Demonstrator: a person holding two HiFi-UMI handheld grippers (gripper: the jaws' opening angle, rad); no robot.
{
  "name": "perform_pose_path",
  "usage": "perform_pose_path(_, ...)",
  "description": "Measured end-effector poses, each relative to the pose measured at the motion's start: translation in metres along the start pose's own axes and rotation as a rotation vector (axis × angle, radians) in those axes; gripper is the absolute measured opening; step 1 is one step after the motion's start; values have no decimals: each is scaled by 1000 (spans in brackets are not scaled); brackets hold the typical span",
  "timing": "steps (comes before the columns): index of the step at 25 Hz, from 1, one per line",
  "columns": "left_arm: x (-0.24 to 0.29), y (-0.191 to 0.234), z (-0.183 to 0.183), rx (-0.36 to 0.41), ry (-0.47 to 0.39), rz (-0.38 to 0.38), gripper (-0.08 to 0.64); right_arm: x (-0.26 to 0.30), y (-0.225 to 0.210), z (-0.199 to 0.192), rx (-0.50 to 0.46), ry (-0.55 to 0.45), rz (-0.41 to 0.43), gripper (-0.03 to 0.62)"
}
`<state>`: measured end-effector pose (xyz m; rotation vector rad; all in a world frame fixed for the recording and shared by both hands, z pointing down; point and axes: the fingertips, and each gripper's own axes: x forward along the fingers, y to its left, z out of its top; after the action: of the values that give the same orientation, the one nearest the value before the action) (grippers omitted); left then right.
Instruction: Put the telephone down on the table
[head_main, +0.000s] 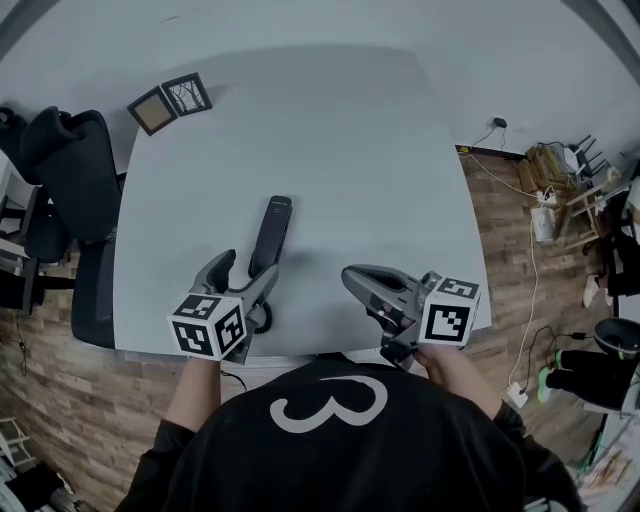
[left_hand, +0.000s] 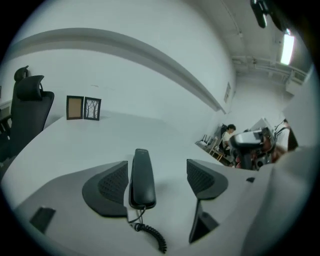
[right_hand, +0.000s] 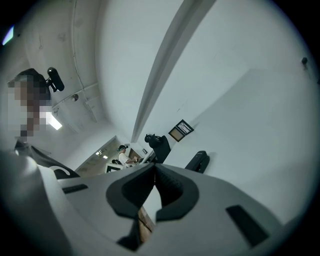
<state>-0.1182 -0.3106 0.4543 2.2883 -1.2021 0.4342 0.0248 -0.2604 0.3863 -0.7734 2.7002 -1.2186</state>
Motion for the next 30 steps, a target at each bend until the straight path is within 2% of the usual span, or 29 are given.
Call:
perform_pose_path(6,-68,-36,15,-10,-67,-112,359,-3,50,-25,-58,-22,7,9)
perform_pose_path(8,-92,-51,18,-21,-100,-162,333,-6,69,-34,-74,-37,17,9)
perform_pose_path(13,-152,-95,25,-3,-159,-320,168,-10,121,-55,-128,-66,43,9)
perform_pose_path(16,-187,-121,28,15,-201,-405,43,-17,153,-65,-161,-78,68,9)
perform_pose_path(17,-197,-129,28,21,-213,-434,28,-20,162,-69,-172,-83,73,9)
perform_pose_path(21,-226,-156,12,57,-213,-515,12,-34,189,-85,-213,-102,73,9)
perform_pose_path(26,-244,-170,-17,79,-172,-538,12,-39,212,-110,-246,-107,61,9)
perform_pose_path(30,-250,-167,-35,30,-151,-541,12,-39,215,-128,-238,-103,42,9)
